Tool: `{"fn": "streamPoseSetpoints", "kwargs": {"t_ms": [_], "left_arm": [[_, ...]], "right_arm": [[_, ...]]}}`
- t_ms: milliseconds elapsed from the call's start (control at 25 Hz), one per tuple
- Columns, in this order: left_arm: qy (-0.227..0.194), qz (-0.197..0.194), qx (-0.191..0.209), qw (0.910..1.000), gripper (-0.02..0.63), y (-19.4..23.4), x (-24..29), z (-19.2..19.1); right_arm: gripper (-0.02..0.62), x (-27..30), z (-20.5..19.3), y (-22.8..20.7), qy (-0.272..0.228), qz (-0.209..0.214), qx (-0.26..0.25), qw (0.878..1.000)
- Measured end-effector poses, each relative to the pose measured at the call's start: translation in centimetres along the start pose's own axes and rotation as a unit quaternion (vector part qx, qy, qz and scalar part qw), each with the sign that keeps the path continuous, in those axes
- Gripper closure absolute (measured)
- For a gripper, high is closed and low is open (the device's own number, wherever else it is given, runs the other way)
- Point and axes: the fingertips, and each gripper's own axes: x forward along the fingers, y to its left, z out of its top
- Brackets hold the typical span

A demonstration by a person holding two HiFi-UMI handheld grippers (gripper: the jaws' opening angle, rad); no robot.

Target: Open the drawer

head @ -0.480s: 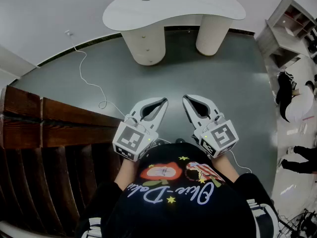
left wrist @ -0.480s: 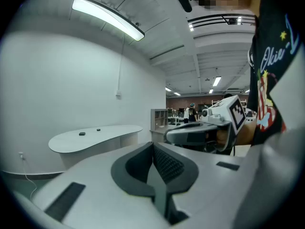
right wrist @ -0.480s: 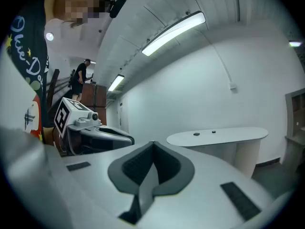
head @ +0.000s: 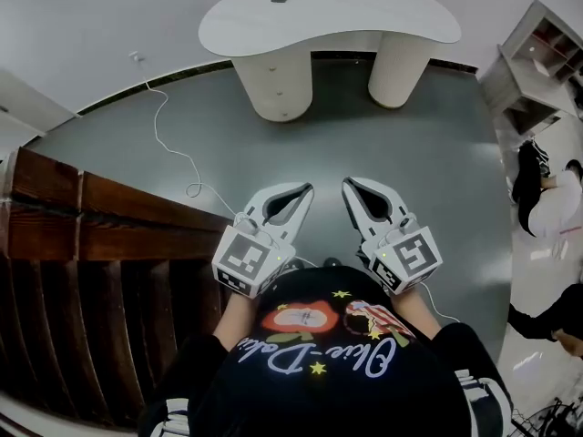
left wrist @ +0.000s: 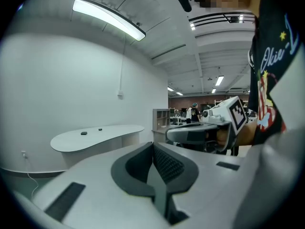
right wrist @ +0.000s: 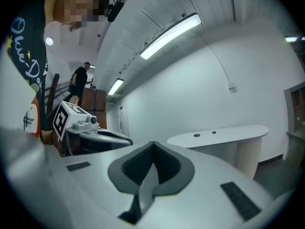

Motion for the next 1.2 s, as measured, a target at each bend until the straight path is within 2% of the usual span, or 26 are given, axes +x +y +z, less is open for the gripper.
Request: {"fn": "streamPoseSetpoints", "kwargs": {"t_ms": [840,1200], "left_arm": [[0.013,0.053,-0.003,0.9985,0.601,-4.2,2.3,-0.7],[0.018,0.065,-0.007,0.9977,0.601,-1.8,2.5,-1.3]], "right_arm": [[0.595,-4.7,-1.6,-3.6,-0.004,0.035,0.000,0.999],[0.595,-2.6,-2.4,-4.4,-0.004,0.037,0.021,0.999]]}}
